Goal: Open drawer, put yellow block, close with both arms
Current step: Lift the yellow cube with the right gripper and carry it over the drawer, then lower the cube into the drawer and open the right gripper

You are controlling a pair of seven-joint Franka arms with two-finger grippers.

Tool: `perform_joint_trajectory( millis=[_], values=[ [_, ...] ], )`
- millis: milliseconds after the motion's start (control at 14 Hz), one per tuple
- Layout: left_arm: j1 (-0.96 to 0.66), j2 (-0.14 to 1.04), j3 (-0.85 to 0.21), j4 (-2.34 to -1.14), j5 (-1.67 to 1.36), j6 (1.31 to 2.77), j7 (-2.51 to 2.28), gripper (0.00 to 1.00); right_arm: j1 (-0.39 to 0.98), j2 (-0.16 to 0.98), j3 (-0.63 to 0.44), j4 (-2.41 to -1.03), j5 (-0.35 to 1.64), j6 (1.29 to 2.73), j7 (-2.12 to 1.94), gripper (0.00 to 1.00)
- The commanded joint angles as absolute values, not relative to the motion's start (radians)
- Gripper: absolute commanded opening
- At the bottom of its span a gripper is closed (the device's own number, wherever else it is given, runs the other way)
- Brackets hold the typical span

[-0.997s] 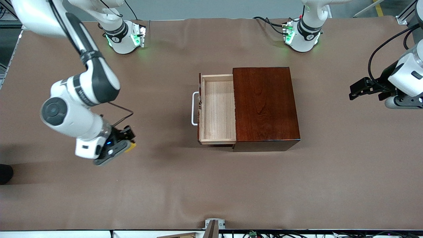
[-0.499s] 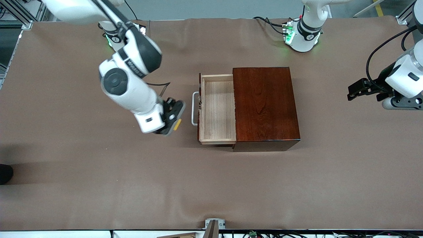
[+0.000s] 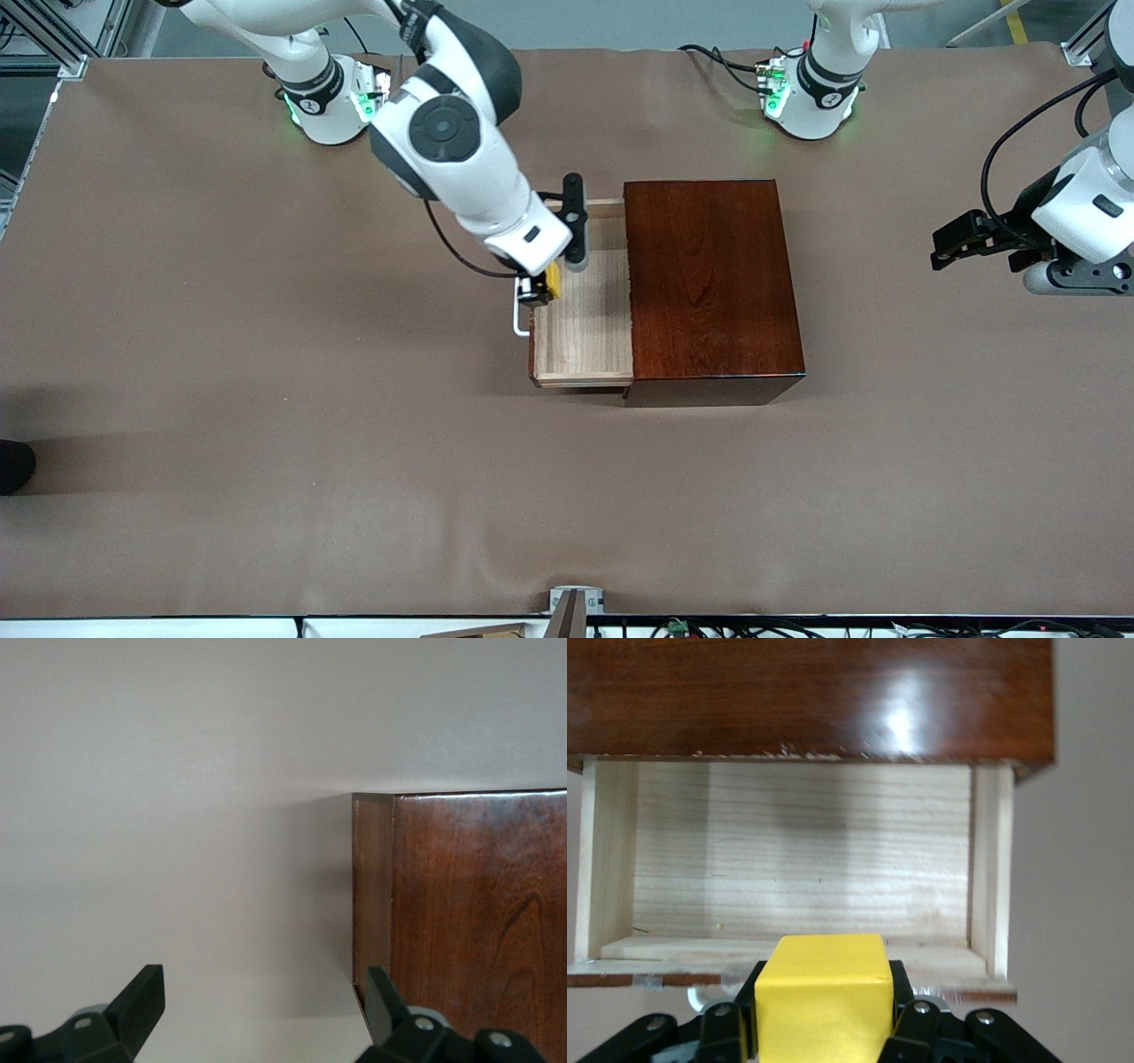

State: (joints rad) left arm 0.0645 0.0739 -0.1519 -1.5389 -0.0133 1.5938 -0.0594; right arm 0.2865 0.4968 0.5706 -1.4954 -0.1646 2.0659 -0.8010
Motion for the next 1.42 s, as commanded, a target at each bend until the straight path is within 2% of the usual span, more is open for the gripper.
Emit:
perform_joint_trajectory(
  millis=[0,427,784,855,926,997,1068,1353],
  values=[
    [0.066,0.067,-0.155,-1.545,0.0,1.605,-0.048,1.0,0.351,0.615,0.558,-1.385,-0.238,2.059,-0.813,0.0],
    [0.067,0.067,-0.155,-1.546,0.0,1.605,-0.048,1.0,0.486,0.664,0.419,-1.374,-0.258,2.1,-0.795,0.0],
    [0.066,0.069,-0.155,-1.546,0.0,1.605,-0.048,1.0,0.508,0.67,0.408,-1.382,-0.256,2.122,-0.74,0.0],
    [0.066,0.069,-0.155,-1.545,0.002,1.605,-0.048,1.0,0.512,0.681,0.408,-1.382,-0.255,2.123,-0.736,0.05],
    [0.066,0.069,-0.155,-1.543,0.002,1.605,-0.048,1.0,0.512,0.683,0.408,-1.382,-0.255,2.123,-0.726,0.16],
    [0.067,0.071,-0.155,-1.545,0.002,1.606,-0.048,1.0,0.511,0.683,0.407,-1.382,-0.253,2.122,-0.719,0.46],
    [0.067,0.075,-0.155,-1.543,0.002,1.608,-0.048,1.0,0.511,0.683,0.407,-1.382,-0.255,2.121,-0.721,0.99],
    [0.067,0.075,-0.155,-1.545,0.002,1.612,-0.048,1.0,0.509,0.681,0.405,-1.384,-0.256,2.12,-0.721,1.0]
  ],
)
